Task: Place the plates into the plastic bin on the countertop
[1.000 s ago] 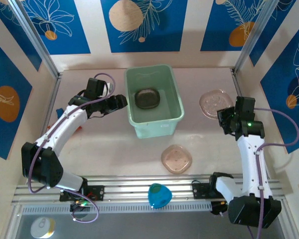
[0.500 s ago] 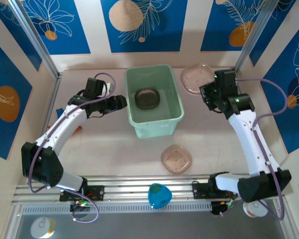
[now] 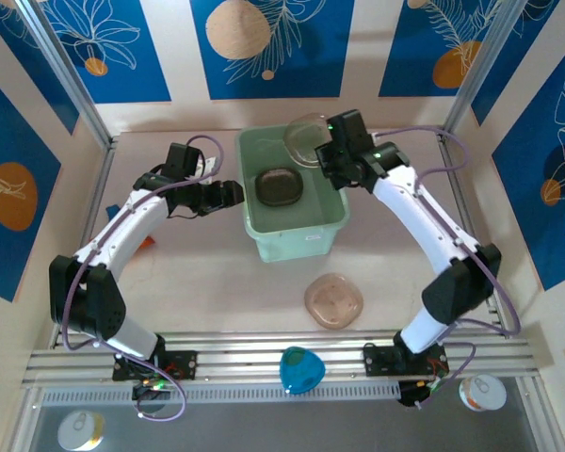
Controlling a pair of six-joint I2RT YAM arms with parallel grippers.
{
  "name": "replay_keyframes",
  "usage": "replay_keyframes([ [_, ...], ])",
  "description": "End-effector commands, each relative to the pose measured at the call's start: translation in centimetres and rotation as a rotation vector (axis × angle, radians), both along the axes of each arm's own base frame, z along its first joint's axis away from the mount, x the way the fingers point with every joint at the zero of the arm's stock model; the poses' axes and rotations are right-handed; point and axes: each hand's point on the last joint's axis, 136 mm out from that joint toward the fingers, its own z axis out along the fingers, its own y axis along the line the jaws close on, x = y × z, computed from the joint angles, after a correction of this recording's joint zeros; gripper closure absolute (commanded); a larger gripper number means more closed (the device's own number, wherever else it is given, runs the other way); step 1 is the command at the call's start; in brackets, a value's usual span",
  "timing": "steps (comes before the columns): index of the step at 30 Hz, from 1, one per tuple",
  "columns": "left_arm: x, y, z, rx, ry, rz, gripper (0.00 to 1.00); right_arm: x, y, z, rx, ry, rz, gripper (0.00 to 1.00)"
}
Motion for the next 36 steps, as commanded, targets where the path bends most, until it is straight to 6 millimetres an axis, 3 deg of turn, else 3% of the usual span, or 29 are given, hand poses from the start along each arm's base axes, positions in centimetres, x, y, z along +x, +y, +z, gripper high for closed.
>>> replay_keyframes([
  [1,-0.2,-0.5,0.9,-0.037,0.004,-0.019,0.30,0.2,1.2,-0.6,0.014,0.042,-0.077,1.00],
  [9,1.4,2.1,4.7,-0.040,-0.103,0.095,0.29,-0.6,5.4,-4.6,0.015,0.172,-0.149,1.00],
  [15,2.3,2.9,6.9,-0.062,-0.144,0.108,0.29,0.7,7.2,-6.8,-0.009,0.194,-0.170,1.00],
  [24,2.8,4.3,6.8,-0.060,-0.141,0.130,0.29,1.8,8.4,-10.2,-0.038,0.290,-0.191,1.00],
  [36,2.4,5.7,6.4,-0.047,-0.118,0.128,0.28,3.2,8.5,-14.3,-0.057,0.336,-0.248,1.00],
])
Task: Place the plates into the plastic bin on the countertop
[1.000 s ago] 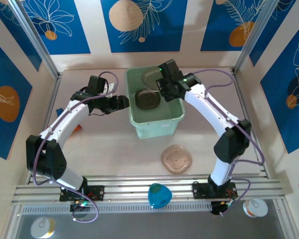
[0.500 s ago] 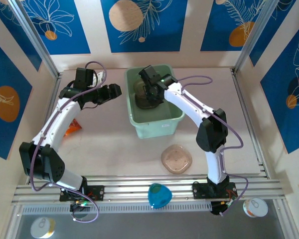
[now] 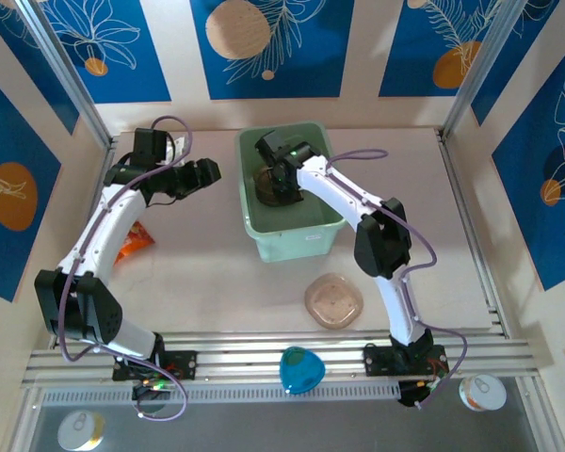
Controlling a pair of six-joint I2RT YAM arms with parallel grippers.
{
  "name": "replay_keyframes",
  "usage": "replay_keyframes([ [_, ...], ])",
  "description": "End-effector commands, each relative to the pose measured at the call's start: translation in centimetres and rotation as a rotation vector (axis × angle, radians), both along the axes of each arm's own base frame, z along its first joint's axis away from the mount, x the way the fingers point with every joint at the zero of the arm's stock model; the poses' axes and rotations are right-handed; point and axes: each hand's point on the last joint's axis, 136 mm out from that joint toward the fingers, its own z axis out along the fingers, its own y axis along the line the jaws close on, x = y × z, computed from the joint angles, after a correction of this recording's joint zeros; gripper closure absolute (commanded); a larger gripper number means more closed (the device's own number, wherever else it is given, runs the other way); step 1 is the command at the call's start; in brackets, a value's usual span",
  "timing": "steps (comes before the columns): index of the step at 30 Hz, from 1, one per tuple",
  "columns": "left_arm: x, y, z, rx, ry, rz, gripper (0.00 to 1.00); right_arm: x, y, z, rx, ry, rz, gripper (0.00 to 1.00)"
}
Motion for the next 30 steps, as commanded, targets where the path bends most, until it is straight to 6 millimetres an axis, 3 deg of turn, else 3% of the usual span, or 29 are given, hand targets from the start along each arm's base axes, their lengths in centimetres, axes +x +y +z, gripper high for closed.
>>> replay_keyframes([
  [1,-0.5,0.2,1.3,-0.012,-0.026,-0.030,0.28,0.7,-0.6,-0.4,-0.010,-0.002,-0.056,1.00],
  [15,-0.8,0.6,0.7,-0.005,-0.004,-0.036,0.28,3.0,-1.5,-4.3,-0.032,-0.015,-0.126,0.97],
  [22,-0.9,0.7,0.6,-0.002,0.004,-0.032,0.28,2.7,-1.1,-5.6,-0.033,0.016,-0.119,0.94],
  [30,-1.2,0.8,0.7,0.001,0.001,-0.028,0.28,2.9,-0.4,-5.5,-0.028,0.004,-0.070,0.80],
])
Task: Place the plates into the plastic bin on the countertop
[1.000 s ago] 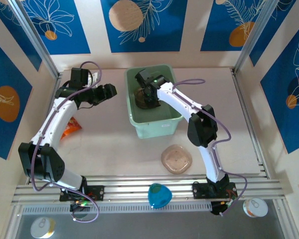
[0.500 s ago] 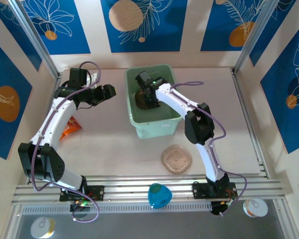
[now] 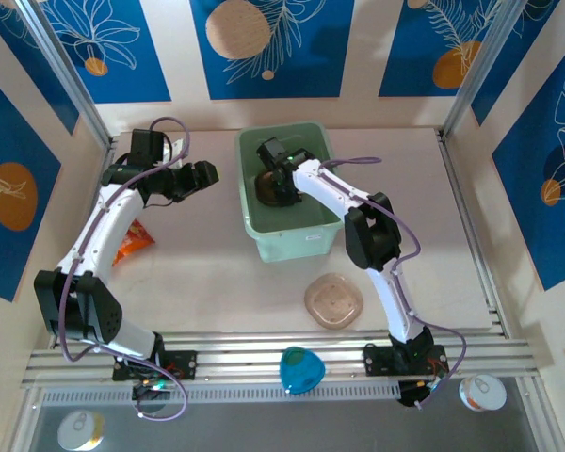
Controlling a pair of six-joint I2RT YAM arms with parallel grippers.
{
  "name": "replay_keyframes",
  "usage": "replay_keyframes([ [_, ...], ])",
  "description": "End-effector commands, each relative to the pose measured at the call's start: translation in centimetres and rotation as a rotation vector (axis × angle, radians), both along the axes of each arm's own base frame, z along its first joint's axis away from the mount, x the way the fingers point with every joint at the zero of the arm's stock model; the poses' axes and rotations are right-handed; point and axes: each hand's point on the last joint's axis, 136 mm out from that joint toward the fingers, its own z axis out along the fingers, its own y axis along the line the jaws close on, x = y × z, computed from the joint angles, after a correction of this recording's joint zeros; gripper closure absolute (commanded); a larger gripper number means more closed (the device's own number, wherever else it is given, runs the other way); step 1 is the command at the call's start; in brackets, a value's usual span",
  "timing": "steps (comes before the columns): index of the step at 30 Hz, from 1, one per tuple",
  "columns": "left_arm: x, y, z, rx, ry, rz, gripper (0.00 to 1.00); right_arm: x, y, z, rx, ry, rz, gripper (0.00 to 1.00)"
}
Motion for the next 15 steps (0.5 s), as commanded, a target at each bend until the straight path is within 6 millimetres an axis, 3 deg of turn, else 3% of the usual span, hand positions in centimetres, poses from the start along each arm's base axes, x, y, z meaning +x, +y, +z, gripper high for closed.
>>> replay_keyframes([
  [1,-0.7,0.4,1.1,0.001,-0.026,-0.015,0.29,-0.3,0.2,-0.4,-0.021,0.010,0.013,0.79],
  [5,-0.7,0.3,1.1,-0.007,-0.027,-0.015,0.29,-0.8,0.7,-0.5,-0.013,0.022,0.026,0.70],
  [8,-0.8,0.3,1.2,-0.010,-0.029,-0.014,0.29,-1.0,1.1,-0.6,0.003,0.028,0.033,0.56],
  [15,-1.3,0.3,1.4,-0.010,-0.038,-0.014,0.29,0.0,1.4,1.9,0.006,-0.051,0.072,0.37],
])
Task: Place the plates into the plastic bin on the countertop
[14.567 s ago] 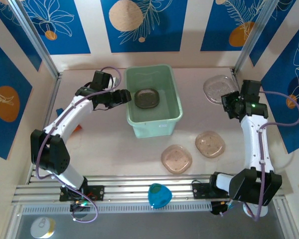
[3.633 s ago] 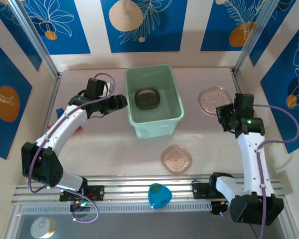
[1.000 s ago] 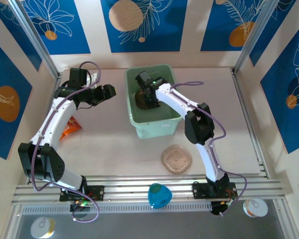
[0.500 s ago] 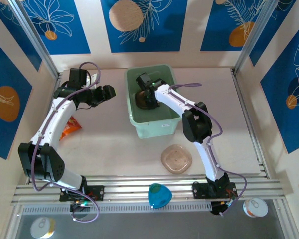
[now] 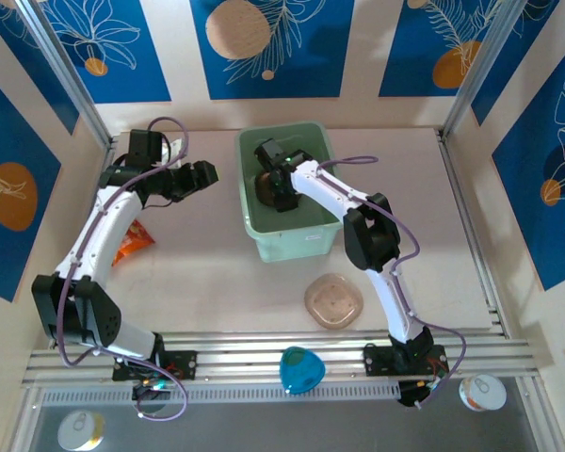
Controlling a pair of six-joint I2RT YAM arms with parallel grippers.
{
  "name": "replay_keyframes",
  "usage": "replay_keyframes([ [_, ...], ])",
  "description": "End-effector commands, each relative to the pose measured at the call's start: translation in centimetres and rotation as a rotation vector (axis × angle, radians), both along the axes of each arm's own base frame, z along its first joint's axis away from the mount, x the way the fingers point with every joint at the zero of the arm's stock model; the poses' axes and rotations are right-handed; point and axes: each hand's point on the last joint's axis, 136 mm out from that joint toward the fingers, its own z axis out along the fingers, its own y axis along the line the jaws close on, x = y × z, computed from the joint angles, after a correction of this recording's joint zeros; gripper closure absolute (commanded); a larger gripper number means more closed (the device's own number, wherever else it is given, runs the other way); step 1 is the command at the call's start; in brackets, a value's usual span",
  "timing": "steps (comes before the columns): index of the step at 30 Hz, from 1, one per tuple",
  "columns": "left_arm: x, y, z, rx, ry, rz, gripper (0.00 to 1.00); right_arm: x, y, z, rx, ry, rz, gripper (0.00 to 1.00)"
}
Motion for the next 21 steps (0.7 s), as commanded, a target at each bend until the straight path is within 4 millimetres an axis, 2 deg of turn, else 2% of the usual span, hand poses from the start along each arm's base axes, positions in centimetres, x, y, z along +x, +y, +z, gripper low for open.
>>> replay_keyframes([
  [1,-0.8,0.3,0.6,-0.007,-0.019,-0.011,0.28,0.5,0.4,2.5,-0.001,-0.064,0.031,0.34],
  [5,-0.9,0.2,0.9,-0.017,-0.033,-0.011,0.28,0.5,0.5,5.8,-0.024,-0.134,0.110,0.30],
  [9,-1.0,0.2,0.6,-0.025,-0.035,-0.006,0.29,-0.6,0.0,9.4,-0.089,-0.176,0.250,0.30],
  [14,-1.2,0.0,0.2,-0.045,-0.032,-0.004,0.29,-2.0,-1.7,14.2,-0.199,-0.261,0.442,0.28],
  [21,-1.6,-0.2,0.3,-0.050,-0.040,-0.005,0.29,-3.9,-3.6,19.1,-0.228,-0.378,0.751,0.29],
])
